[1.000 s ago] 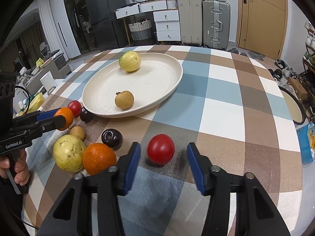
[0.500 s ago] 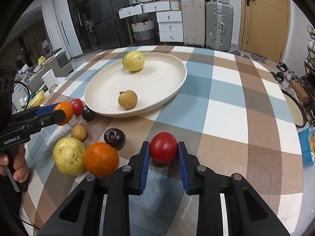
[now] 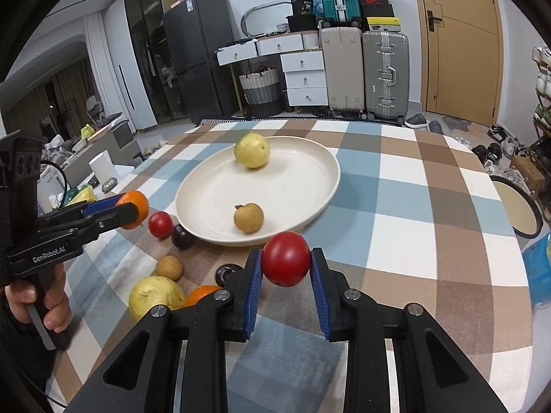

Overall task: Organize fruits
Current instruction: 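Lift and carry the orange and tomato over the white plate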

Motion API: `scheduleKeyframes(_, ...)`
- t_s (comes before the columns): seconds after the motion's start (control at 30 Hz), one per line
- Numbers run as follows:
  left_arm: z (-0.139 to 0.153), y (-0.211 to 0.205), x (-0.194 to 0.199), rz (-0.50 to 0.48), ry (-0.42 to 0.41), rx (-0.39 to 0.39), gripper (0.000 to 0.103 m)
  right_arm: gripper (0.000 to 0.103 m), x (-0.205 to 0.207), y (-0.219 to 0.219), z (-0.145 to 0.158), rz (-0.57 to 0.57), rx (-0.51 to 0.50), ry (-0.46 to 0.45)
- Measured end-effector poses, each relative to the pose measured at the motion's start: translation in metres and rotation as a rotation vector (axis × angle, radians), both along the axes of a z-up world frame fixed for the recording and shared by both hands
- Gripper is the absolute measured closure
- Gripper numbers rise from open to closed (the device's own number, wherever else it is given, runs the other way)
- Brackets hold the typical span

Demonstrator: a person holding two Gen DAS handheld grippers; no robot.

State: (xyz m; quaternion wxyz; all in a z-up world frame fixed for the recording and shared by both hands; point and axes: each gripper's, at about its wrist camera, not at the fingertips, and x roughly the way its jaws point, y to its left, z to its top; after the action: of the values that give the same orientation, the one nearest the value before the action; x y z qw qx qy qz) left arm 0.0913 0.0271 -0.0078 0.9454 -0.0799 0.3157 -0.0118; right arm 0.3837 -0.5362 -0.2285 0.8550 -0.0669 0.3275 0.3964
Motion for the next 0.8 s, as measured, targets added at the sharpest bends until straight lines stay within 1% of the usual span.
scheduleKeyframes(0.27, 0.01, -0.009, 0.006, 0.0, -0.03, 0.035, 0.065, 0.074, 0.0, 0.004, 0.012, -0.002, 0.033, -0.019)
scheduleKeyframes(0.43, 0.016, -0.009, 0.014, 0.002, -0.041, 0.034, 0.065, 0.074, 0.002, 0.01, 0.018, -0.003, 0.036, -0.025)
scheduleKeyframes(0.57, 0.018, -0.011, 0.024, -0.002, -0.044, 0.04, 0.065, 0.074, 0.008, 0.017, 0.016, -0.003, 0.026, -0.021)
scheduleKeyframes(0.8, 0.014, -0.014, 0.044, -0.003, -0.05, 0.059, 0.065, 0.074, 0.022, 0.021, 0.019, -0.023, 0.044, -0.01)
